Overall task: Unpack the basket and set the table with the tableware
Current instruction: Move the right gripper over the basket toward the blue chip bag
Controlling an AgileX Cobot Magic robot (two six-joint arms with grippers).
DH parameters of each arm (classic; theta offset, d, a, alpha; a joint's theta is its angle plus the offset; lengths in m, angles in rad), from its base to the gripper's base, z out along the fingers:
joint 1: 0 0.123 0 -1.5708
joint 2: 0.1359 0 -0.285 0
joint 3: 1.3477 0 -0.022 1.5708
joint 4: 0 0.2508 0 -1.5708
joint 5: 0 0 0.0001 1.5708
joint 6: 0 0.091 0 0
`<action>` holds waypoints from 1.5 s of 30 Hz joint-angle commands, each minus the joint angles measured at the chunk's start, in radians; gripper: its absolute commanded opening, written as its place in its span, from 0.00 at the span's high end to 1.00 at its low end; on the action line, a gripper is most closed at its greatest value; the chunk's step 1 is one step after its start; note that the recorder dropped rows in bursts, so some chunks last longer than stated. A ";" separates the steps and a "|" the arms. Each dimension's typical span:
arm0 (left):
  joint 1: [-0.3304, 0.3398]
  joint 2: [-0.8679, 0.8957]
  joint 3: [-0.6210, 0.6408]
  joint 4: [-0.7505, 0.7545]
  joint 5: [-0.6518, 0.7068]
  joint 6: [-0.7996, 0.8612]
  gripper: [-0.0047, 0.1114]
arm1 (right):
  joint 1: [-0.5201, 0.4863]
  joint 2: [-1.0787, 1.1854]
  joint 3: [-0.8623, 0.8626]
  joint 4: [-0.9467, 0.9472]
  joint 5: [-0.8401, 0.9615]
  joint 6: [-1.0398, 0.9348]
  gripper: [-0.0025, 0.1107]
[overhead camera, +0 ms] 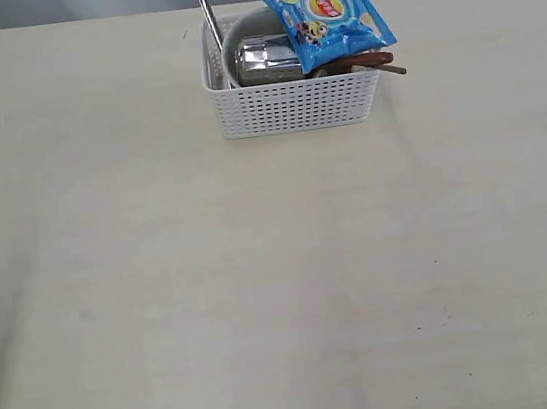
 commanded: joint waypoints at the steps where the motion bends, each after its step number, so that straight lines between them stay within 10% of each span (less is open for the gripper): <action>1: -0.006 -0.003 0.002 -0.004 -0.007 -0.001 0.96 | 0.039 0.064 -0.013 -0.003 -0.006 0.021 0.97; 9: -0.006 -0.003 0.002 -0.004 -0.007 -0.001 0.96 | 0.217 0.476 -0.337 -0.010 0.053 -0.062 0.93; 17: -0.006 -0.003 0.002 -0.004 -0.007 -0.001 0.96 | 0.322 0.868 -0.630 -0.010 0.162 -0.167 0.44; 45: -0.006 -0.003 0.002 -0.004 -0.007 -0.001 0.96 | 0.329 1.585 -1.362 0.014 0.787 -0.344 0.45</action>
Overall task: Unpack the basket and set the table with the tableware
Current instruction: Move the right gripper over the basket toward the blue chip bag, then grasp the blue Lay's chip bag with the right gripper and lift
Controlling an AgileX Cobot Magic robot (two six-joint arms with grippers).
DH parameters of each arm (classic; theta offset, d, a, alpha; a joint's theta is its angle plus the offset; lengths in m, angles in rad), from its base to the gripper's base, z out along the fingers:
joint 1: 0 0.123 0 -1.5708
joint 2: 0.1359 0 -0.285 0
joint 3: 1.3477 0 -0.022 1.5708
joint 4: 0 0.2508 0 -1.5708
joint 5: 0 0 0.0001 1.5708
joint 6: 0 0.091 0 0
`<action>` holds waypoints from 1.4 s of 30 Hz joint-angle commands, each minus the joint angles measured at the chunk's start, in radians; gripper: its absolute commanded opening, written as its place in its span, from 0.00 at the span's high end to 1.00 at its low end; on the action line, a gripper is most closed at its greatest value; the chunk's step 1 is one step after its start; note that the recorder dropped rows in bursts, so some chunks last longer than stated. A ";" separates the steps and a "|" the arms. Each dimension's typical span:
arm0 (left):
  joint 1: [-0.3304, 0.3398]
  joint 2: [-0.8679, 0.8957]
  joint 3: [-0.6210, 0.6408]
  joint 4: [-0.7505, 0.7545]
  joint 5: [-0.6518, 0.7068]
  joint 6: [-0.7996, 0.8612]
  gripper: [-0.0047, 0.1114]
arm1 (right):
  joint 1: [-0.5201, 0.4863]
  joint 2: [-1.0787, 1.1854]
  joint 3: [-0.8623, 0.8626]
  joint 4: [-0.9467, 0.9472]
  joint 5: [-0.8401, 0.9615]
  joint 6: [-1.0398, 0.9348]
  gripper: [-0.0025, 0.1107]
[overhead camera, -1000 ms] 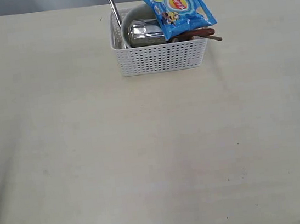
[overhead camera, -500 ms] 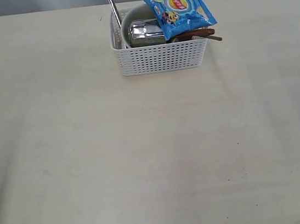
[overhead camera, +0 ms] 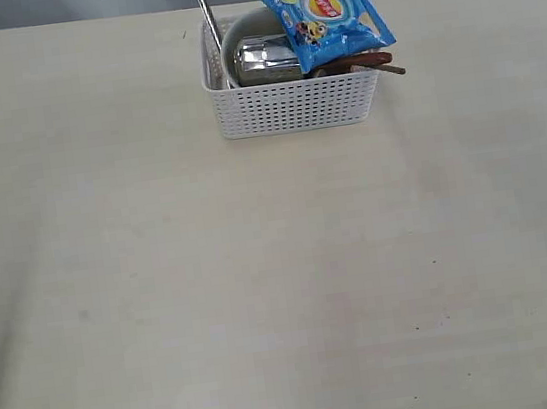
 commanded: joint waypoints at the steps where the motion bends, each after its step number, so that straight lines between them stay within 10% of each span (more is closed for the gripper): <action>1: -0.006 -0.003 0.002 -0.004 -0.007 -0.001 0.96 | 0.017 0.116 -0.109 0.029 0.078 -0.071 0.45; 14: -0.006 -0.003 0.002 -0.004 -0.007 -0.001 0.96 | 0.197 0.406 -0.367 0.109 -0.047 -0.179 0.45; 42: -0.006 -0.003 0.002 -0.004 -0.007 -0.001 0.96 | 0.214 0.640 -0.692 0.132 0.021 -0.137 0.45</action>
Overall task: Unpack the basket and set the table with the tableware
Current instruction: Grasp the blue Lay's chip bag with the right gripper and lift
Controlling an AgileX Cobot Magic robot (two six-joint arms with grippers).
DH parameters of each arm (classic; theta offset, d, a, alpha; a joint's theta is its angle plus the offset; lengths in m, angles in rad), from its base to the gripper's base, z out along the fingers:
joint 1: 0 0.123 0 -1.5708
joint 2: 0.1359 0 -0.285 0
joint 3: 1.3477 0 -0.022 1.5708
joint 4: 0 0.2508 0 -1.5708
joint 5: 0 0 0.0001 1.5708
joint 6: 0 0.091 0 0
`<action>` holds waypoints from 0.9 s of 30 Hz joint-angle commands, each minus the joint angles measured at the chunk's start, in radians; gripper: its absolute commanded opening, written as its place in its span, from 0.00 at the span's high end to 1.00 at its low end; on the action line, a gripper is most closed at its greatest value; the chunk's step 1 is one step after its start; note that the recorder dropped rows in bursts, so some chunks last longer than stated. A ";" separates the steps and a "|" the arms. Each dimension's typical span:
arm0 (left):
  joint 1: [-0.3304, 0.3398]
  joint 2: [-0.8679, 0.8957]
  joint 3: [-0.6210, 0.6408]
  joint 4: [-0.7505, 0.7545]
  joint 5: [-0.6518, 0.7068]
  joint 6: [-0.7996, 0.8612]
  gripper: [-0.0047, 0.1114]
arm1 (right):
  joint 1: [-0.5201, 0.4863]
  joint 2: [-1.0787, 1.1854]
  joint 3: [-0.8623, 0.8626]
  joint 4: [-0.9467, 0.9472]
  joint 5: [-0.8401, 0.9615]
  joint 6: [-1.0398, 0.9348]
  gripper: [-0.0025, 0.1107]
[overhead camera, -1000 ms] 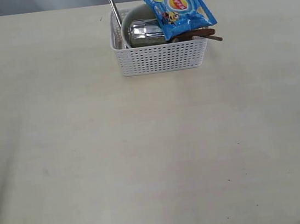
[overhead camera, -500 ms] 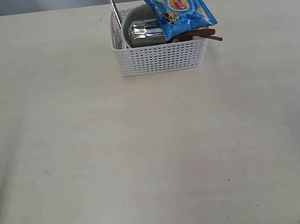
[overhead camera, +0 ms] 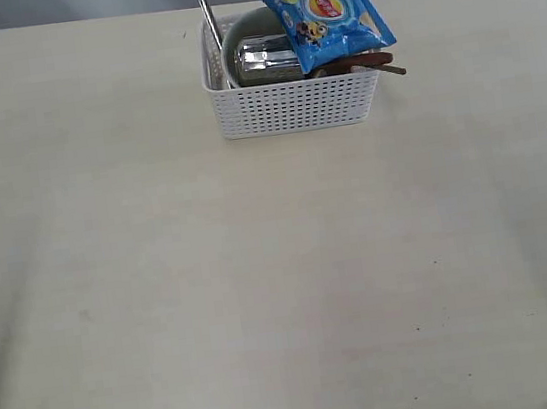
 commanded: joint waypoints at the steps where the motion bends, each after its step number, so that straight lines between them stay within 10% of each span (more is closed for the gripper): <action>1: -0.006 -0.003 0.002 -0.004 -0.007 -0.001 0.96 | 0.004 -0.008 -0.054 0.009 0.039 0.028 0.45; 27: -0.006 -0.003 0.002 -0.004 -0.007 -0.001 0.96 | 0.011 0.042 -0.080 -0.023 0.016 0.001 0.45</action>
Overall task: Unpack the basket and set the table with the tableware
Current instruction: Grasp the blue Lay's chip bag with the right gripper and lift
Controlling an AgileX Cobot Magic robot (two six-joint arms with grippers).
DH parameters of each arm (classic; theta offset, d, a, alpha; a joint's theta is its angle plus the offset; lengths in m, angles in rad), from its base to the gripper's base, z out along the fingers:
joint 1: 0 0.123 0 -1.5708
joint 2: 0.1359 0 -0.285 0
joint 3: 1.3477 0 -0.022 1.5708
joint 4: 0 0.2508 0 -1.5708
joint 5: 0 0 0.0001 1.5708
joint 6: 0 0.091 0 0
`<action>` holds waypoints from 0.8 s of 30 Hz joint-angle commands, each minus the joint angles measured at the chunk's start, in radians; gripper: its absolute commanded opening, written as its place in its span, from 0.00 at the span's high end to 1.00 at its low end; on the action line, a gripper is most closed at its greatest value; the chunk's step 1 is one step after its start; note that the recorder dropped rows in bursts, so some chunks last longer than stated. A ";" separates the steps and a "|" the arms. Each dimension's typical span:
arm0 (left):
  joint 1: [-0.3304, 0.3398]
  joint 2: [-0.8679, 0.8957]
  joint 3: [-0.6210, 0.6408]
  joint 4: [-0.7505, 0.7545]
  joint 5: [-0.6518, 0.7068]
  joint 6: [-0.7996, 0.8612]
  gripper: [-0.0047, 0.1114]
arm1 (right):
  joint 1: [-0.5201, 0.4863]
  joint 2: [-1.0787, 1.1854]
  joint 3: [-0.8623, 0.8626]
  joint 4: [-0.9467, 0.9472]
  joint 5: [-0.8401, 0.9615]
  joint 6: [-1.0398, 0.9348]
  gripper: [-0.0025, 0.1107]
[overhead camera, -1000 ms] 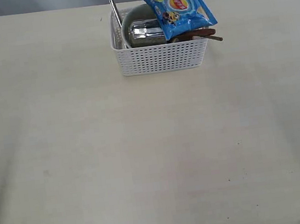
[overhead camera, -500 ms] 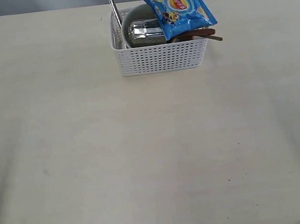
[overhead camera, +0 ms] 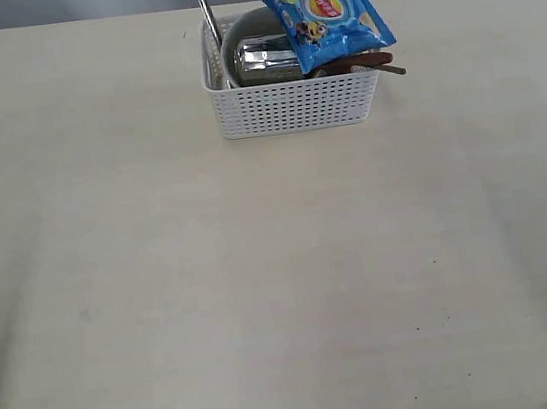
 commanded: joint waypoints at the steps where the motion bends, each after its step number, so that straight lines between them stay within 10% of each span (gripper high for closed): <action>1: -0.006 -0.003 0.002 -0.004 -0.007 -0.001 0.96 | -0.010 -0.046 -0.007 -0.089 0.049 0.008 0.45; 6: -0.006 -0.003 0.002 -0.004 -0.007 -0.001 0.96 | -0.012 -0.107 -0.007 -0.420 0.232 0.252 0.42; 24: -0.006 -0.003 0.002 -0.004 -0.007 -0.001 0.96 | 0.019 -0.006 -0.005 -0.565 0.323 0.411 0.32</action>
